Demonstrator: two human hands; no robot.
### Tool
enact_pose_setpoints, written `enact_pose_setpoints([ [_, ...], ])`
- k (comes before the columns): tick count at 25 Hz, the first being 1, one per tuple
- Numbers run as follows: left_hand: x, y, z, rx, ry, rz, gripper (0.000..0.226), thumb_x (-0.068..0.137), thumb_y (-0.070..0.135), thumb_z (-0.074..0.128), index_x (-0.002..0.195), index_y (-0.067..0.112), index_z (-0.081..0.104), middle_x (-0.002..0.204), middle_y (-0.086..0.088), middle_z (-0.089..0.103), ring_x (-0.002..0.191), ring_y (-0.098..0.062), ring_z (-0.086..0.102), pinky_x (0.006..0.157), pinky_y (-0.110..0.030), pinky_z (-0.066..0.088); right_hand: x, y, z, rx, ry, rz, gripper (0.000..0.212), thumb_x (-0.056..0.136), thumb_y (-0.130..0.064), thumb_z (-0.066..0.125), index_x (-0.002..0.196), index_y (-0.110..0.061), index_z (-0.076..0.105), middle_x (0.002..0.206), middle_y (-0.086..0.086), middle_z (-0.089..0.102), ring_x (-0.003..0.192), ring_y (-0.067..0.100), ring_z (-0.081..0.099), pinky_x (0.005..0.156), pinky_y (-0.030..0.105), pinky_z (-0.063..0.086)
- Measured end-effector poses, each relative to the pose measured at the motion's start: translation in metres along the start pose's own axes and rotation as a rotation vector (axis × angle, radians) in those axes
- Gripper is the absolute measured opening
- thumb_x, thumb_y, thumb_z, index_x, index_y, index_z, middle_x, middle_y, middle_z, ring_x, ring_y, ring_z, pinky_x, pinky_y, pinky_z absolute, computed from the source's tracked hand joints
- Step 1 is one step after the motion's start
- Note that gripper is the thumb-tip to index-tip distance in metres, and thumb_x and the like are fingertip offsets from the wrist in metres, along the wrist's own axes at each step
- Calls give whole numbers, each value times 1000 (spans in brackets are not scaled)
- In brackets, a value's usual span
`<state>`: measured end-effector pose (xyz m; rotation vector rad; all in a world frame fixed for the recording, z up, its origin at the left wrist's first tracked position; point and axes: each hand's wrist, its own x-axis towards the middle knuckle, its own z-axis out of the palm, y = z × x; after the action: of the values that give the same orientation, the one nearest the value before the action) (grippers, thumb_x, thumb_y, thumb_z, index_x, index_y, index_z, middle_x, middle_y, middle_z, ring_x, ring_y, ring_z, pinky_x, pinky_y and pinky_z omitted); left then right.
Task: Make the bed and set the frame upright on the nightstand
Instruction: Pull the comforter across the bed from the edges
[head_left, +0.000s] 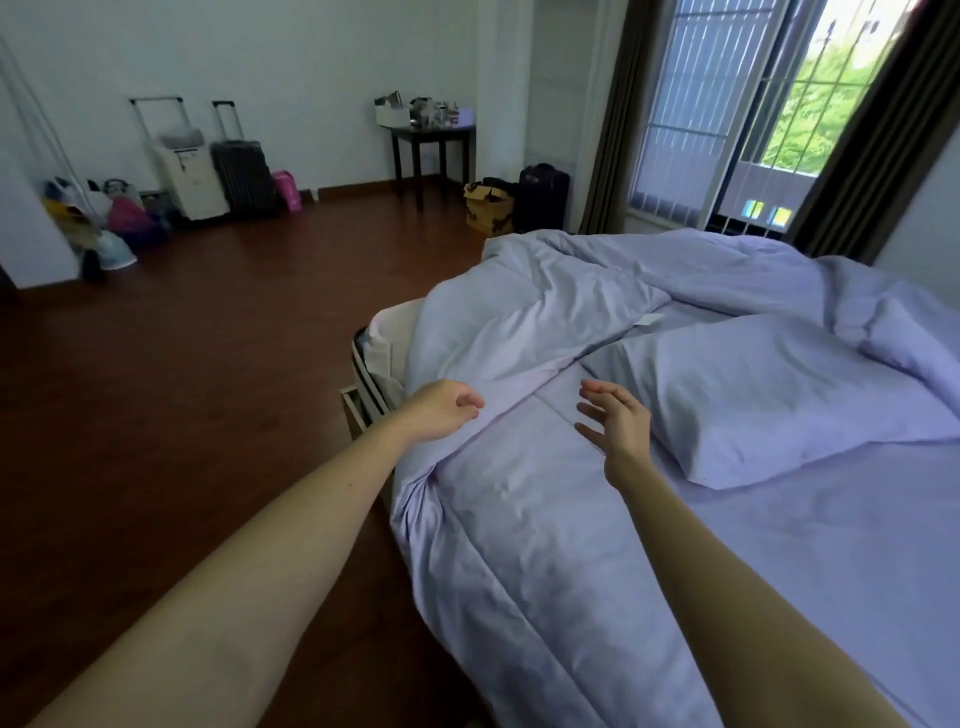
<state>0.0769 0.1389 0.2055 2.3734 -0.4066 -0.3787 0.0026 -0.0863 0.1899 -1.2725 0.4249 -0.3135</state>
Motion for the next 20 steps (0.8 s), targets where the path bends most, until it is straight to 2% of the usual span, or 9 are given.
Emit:
enact_pose_setpoints([
  [4, 63, -10, -15, 211, -83, 36, 29, 95, 23, 49, 121, 19, 62, 125, -2, 62, 114, -19, 58, 90, -22, 43, 68, 5, 28, 34, 39, 26, 17, 90, -9, 55, 84, -17, 68, 101, 7, 66, 93, 24, 61, 77, 36, 55],
  [8, 121, -22, -40, 488, -264, 33, 35, 95, 23, 43, 128, 20, 56, 135, -3, 55, 120, -22, 53, 102, -33, 43, 131, 7, 51, 43, 97, 76, 18, 91, -10, 55, 83, -17, 69, 99, 7, 66, 88, 22, 62, 71, 33, 53],
  [14, 215, -37, -68, 468, -266, 33, 37, 93, 27, 45, 127, 23, 57, 134, -1, 56, 117, -20, 56, 100, -30, 44, 208, 10, 77, -51, 124, 124, 18, 89, -7, 55, 85, -16, 70, 92, 4, 66, 86, 22, 62, 74, 35, 52],
  [17, 265, -64, -56, 510, -362, 47, 37, 94, 27, 44, 129, 22, 56, 136, -3, 54, 120, -22, 54, 102, -30, 42, 242, 31, 82, -95, 182, 162, 16, 90, -8, 54, 92, -13, 69, 95, 5, 66, 88, 23, 61, 77, 38, 51],
  [20, 319, -104, -36, 630, -459, 118, 40, 94, 28, 45, 133, 21, 51, 141, -5, 49, 125, -24, 51, 106, -33, 40, 273, 70, 85, -126, 321, 291, 17, 94, -11, 51, 102, -9, 65, 100, 7, 64, 93, 26, 59, 77, 37, 49],
])
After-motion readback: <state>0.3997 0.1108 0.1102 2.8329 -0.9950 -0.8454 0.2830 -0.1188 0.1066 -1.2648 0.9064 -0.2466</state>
